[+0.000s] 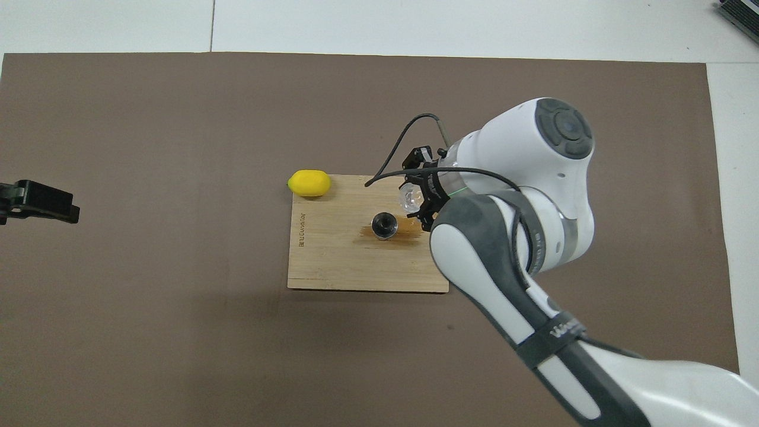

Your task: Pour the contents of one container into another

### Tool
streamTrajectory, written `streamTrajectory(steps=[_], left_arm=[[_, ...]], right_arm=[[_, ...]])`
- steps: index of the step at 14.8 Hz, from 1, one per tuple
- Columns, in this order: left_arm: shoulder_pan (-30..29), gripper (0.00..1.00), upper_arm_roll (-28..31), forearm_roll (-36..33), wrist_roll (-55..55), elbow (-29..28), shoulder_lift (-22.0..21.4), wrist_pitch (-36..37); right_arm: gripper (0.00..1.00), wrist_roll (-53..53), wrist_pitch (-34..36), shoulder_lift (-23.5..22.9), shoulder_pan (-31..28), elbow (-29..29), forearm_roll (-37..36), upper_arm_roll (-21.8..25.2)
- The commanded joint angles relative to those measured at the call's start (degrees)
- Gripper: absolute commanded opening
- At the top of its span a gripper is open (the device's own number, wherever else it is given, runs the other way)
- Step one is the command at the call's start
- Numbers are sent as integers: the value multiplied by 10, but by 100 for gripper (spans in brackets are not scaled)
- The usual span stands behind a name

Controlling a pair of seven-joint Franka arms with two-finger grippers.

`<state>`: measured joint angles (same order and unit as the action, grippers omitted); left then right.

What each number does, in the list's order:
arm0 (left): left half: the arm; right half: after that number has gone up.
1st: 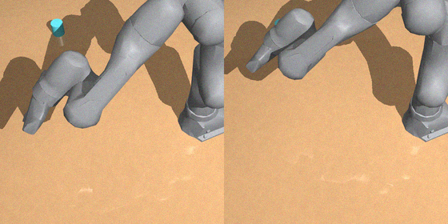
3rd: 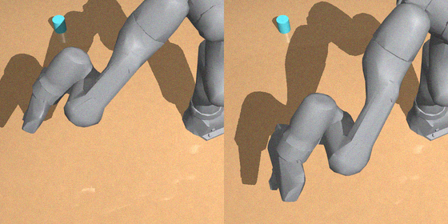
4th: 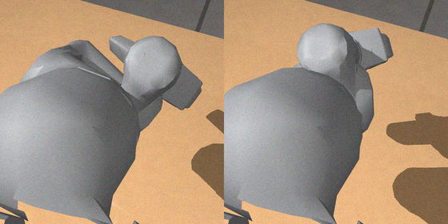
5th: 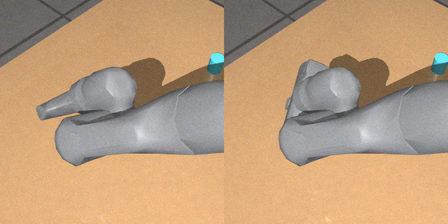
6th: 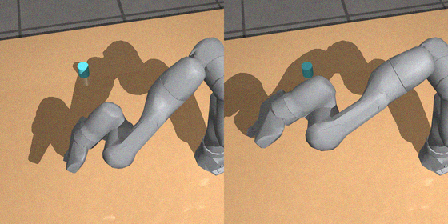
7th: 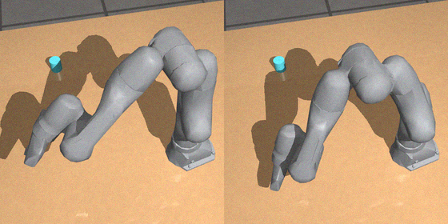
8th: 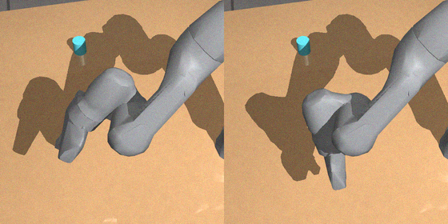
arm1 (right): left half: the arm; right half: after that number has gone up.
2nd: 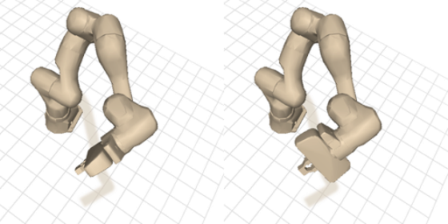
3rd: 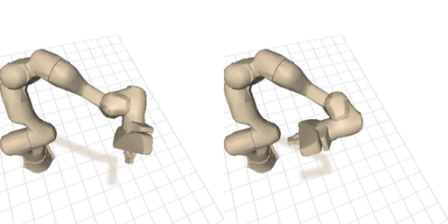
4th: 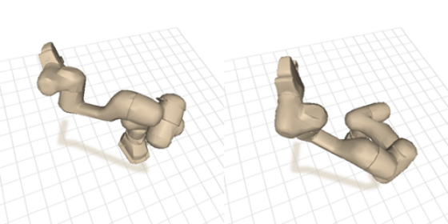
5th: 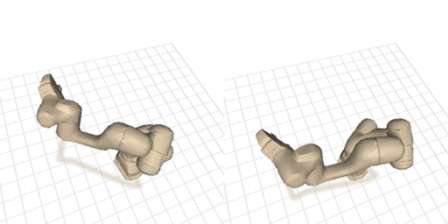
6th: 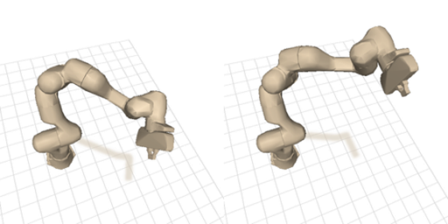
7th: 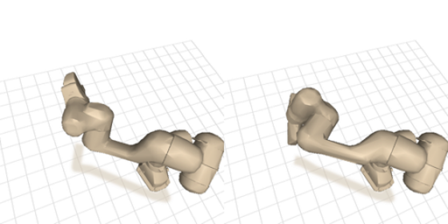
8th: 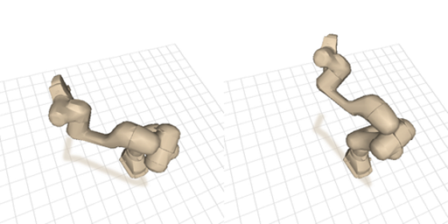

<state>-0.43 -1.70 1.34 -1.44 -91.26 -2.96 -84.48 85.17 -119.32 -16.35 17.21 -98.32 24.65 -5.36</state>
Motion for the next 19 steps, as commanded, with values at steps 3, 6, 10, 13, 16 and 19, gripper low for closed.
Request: streamTrajectory(steps=[3, 6, 10, 13, 16, 19], left_arm=[[-4, 100, -4, -9, 1, -23, -17, -15], [-4, 100, -4, -9, 1, -22, -17, -15], [-4, 100, -4, -9, 1, -21, -16, -15], [-3, 100, -4, -9, 1, -21, -16, -15], [-3, 100, -4, -9, 2, -21, -16, -16], [-3, 100, -3, -9, 2, -21, -16, -16]], right_arm=[[0, -149, 10, 29, -96, -70, 150, -6], [0, -244, 38, 50, -163, -125, 209, -6], [0, -325, 67, 51, -233, -171, 225, -6], [0, -343, 68, 37, -274, -188, 225, -5], [0, -428, 76, -13, -317, -188, 230, -5], [0, -446, 84, -21, -329, -187, 234, -5]])
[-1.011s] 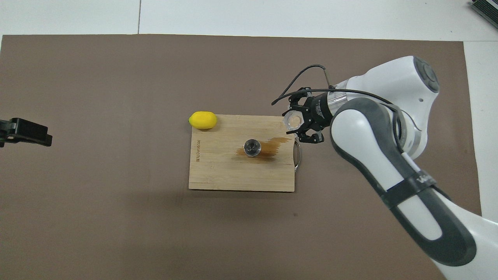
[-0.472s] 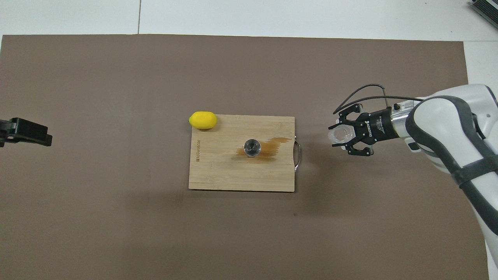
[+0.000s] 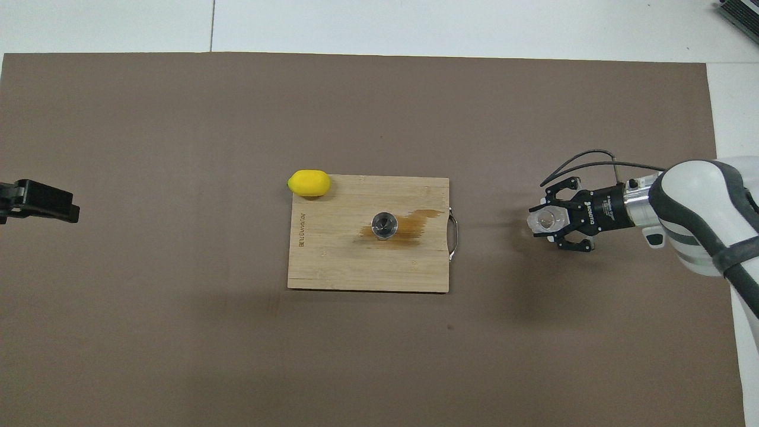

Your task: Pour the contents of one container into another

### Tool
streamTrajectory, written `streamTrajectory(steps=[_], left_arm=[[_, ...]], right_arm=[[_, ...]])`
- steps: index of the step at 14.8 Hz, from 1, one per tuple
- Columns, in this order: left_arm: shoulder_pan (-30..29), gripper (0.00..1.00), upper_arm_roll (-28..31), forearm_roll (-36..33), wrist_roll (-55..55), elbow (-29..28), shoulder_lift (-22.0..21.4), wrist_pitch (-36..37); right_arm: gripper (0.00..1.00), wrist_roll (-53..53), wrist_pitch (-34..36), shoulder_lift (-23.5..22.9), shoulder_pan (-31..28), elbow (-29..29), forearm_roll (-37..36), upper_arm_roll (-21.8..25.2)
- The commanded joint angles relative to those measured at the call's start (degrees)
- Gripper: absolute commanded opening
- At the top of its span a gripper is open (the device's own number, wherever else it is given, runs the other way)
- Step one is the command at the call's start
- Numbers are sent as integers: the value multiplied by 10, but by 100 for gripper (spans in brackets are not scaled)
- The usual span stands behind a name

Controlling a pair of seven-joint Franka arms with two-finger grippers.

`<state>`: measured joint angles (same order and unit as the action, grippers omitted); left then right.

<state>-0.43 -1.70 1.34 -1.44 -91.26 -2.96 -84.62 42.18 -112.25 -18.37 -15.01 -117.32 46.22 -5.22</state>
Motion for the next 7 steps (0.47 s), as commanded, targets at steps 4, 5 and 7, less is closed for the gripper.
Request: streamTrajectory(steps=[4, 5, 7], left_arm=[[-3, 100, -3, -9, 3, -21, -16, -14], [-3, 100, -3, -9, 3, -21, -16, -14], [-3, 100, -3, -9, 3, -21, -16, -14]], right_arm=[[15, -14, 12, 1, -8, -4, 19, -4], [19, -14, 8, 3, -9, -11, 19, -4], [25, -13, 5, 4, -17, -17, 19, -3]])
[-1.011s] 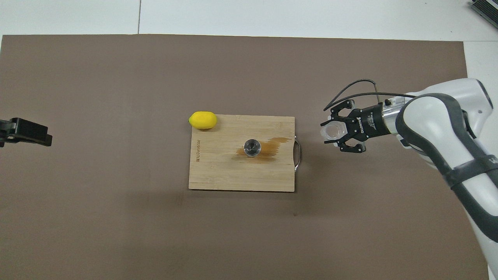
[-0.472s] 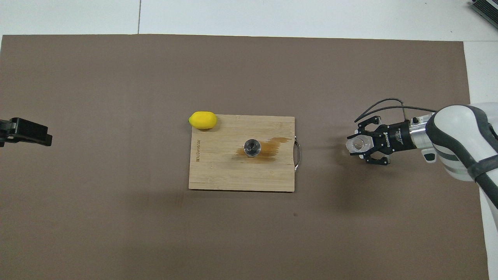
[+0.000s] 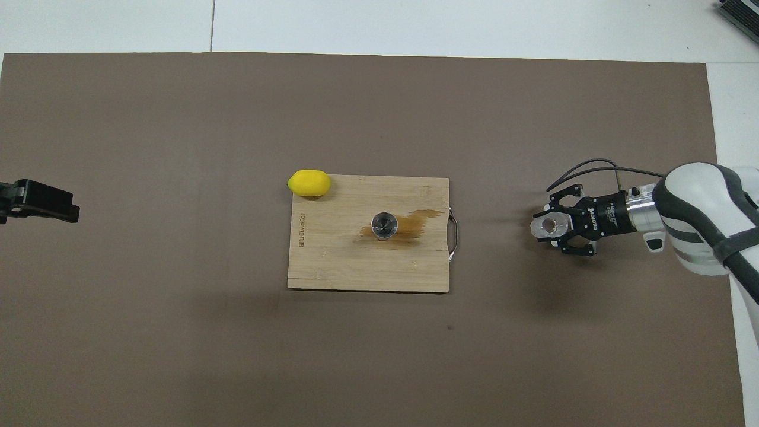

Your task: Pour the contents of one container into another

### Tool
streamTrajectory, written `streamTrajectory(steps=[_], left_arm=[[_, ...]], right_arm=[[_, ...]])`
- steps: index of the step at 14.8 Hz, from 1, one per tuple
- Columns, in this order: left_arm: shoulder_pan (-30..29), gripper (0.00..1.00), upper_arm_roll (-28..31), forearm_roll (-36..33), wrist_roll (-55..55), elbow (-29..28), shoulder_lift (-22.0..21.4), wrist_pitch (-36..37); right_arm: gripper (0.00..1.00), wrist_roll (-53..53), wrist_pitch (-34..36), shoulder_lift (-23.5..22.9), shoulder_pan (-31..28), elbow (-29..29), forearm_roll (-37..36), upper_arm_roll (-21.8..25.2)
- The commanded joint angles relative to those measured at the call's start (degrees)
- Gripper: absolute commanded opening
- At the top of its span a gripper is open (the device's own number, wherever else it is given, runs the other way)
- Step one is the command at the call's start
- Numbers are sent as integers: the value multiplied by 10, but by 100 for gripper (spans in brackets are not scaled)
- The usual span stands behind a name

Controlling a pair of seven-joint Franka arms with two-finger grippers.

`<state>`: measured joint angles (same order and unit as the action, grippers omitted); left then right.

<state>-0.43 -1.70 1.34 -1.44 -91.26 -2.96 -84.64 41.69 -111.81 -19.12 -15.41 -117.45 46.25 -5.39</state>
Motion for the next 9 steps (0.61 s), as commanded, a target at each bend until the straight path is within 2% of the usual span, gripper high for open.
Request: streamTrajectory(steps=[1, 3, 4, 5, 6, 9], left_arm=[[-3, 100, -3, -9, 4, -21, -16, -14], [-2, 100, -3, -9, 4, -21, -16, -14], [-2, 100, -3, -9, 4, -21, -16, -14], [-2, 100, -3, -9, 4, -21, -16, -15], [-2, 100, -3, -9, 4, -21, -16, -15], [-2, 100, -3, -9, 4, -21, -16, -15]], right_arm=[[30, -8, -1, 13, -17, -16, 17, -2], [41, -10, -2, 15, -28, -22, 11, -1], [55, -13, -2, 15, -31, -23, 11, -1], [86, -15, -2, 16, -32, -23, 9, -1], [99, -15, -2, 17, -32, -27, 6, -1], [99, -8, -2, 43, -32, -27, 2, 1]])
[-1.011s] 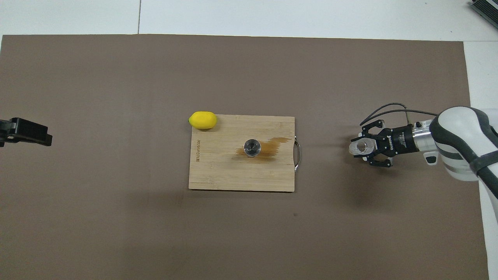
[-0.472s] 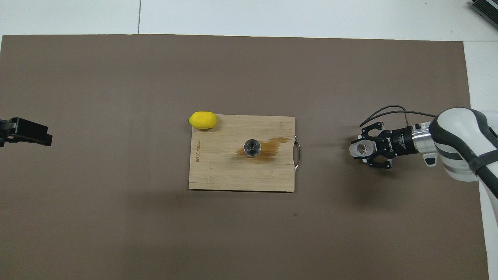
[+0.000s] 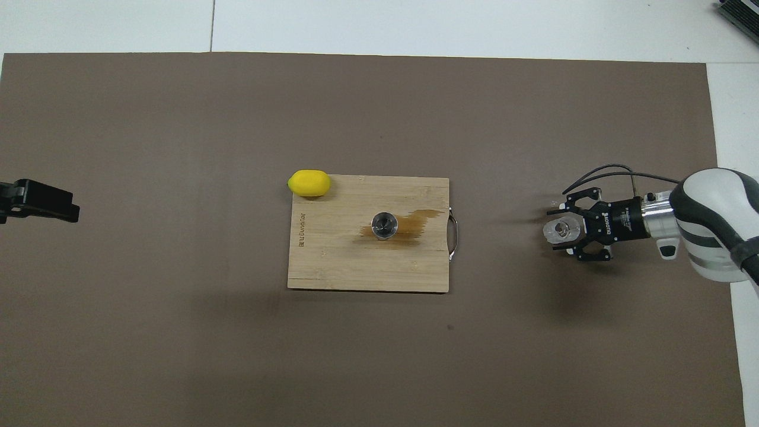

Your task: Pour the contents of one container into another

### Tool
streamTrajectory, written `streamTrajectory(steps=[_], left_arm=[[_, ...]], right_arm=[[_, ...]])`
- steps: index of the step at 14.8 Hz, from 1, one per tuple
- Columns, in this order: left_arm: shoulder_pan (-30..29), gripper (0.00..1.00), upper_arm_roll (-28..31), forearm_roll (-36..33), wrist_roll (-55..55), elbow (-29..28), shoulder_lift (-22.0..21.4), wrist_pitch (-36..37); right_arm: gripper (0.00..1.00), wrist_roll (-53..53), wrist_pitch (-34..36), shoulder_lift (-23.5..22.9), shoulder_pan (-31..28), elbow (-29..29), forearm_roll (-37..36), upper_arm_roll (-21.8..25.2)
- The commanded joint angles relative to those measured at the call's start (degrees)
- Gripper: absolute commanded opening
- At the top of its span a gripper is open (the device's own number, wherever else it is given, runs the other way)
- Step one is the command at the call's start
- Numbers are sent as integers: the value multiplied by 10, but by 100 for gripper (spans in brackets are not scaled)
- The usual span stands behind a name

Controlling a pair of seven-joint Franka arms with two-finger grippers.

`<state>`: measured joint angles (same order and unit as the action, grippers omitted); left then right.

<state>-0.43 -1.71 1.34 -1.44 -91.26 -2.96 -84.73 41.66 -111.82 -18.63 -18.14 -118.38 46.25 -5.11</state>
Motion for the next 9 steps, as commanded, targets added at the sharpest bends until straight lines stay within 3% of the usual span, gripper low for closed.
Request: streamTrajectory(steps=[1, 6, 9], left_arm=[[-2, 100, -3, -9, 4, -21, -16, -14], [-1, 100, -3, -9, 4, -19, -16, -14], [-1, 100, -3, -9, 4, -18, -15, -14]], right_arm=[[99, -7, 1, 54, -7, -18, -12, -2], [99, -13, 34, 142, -18, -15, -91, -2], [99, -15, 29, 186, 5, -5, -196, -8]])
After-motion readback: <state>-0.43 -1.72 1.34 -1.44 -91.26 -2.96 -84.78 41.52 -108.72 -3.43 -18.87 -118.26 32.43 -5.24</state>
